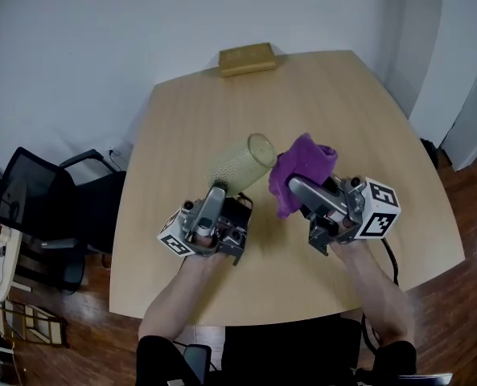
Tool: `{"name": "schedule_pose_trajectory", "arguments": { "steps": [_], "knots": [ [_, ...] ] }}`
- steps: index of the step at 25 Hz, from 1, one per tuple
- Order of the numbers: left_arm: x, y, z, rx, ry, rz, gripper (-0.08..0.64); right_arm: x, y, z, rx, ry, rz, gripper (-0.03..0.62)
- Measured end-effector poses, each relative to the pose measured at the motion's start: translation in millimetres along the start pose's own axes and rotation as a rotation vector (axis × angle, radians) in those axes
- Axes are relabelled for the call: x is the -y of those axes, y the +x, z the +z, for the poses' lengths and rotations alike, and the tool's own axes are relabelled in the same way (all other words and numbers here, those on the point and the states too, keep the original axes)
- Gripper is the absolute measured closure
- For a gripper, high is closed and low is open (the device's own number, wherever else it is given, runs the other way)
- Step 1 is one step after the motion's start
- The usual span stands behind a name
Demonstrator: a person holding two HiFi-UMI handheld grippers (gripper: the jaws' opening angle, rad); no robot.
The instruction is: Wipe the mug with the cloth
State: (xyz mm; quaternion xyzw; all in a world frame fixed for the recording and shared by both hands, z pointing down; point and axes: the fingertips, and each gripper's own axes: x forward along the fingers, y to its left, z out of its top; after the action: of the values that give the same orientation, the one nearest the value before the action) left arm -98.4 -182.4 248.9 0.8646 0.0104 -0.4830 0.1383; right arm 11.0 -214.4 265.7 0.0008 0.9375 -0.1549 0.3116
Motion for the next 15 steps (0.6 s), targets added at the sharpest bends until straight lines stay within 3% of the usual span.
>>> {"name": "schedule_pose_trajectory", "arguments": {
  "steps": [3,6,9,11,13,15],
  "knots": [
    [-0.4,0.1,-8.0,-0.027,-0.004,0.004,0.517,-19.1,17.2,-22.6,-0.152,-0.211,0.002,0.535],
    [2.6,6.0,-18.5,-0.083,0.016,-0.008,0.512,-19.5,27.9,-72.6,-0.358,-0.278,-0.007,0.535],
    [2.6,3.6,-21.0,-0.129,0.041,-0.019,0.515,-18.5,26.7,-90.9,-0.452,-0.310,-0.011,0.534],
    [1.0,0.2,-18.2,-0.136,0.052,-0.019,0.517,-21.8,19.4,-70.0,-0.402,-0.295,0.010,0.534],
    [-2.8,-3.7,-16.1,-0.153,0.060,-0.012,0.517,-29.1,7.3,-19.5,-0.227,-0.257,0.045,0.534],
    [-7.4,-6.7,-17.1,-0.186,0.058,-0.003,0.517,-26.9,-8.2,32.2,-0.046,-0.263,0.010,0.534]
  ]
}}
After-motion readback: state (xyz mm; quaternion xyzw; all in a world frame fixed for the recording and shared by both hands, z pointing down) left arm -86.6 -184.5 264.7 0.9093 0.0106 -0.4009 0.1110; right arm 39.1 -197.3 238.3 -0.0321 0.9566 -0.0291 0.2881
